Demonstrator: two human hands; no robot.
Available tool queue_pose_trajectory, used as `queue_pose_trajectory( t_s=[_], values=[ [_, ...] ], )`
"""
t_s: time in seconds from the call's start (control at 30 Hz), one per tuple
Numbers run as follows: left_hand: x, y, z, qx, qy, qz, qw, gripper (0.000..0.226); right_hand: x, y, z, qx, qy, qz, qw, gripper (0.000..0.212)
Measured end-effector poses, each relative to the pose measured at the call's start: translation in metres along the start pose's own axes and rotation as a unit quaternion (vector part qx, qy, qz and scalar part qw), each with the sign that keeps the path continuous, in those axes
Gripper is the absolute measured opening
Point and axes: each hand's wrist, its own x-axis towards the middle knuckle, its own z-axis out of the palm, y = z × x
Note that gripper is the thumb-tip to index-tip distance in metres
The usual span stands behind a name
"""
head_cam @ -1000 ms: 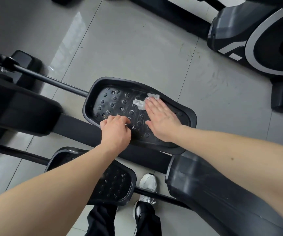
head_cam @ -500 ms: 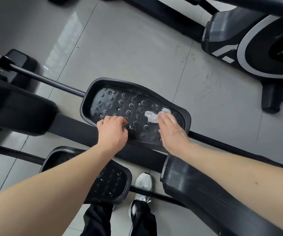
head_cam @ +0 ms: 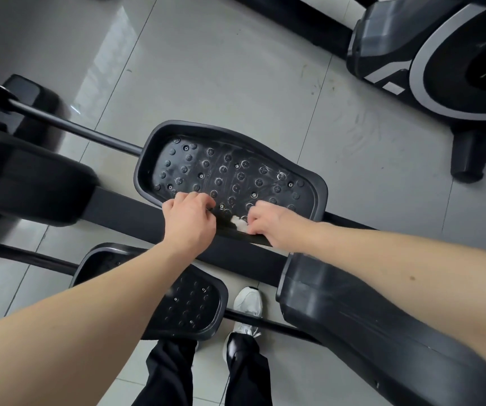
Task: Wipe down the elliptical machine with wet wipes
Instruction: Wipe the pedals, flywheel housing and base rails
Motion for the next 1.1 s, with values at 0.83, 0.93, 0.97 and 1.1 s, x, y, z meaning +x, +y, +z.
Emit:
queue_pose_trajectory(
  t_s=[0.83,0.93,0.97,1.1],
  values=[
    [0.005,0.037,0.012,-0.021,-0.016,0.021,0.999,0.031,0.011,0.036,-0.041,-0.051,0.154,0.231,0.959,0.013],
    [0.008,0.042,0.011,-0.021,-0.013,0.026,0.999,0.031,0.02,0.026,-0.031,-0.049,0.179,0.269,0.945,0.02],
    [0.008,0.042,0.011,-0.018,-0.013,0.028,0.999,0.032,0.017,0.019,-0.02,-0.036,0.174,0.241,0.954,0.022],
    [0.008,0.043,0.015,-0.011,-0.013,0.024,1.0,0.031,-0.016,-0.006,0.009,-0.026,0.035,0.072,0.996,0.033]
  ],
)
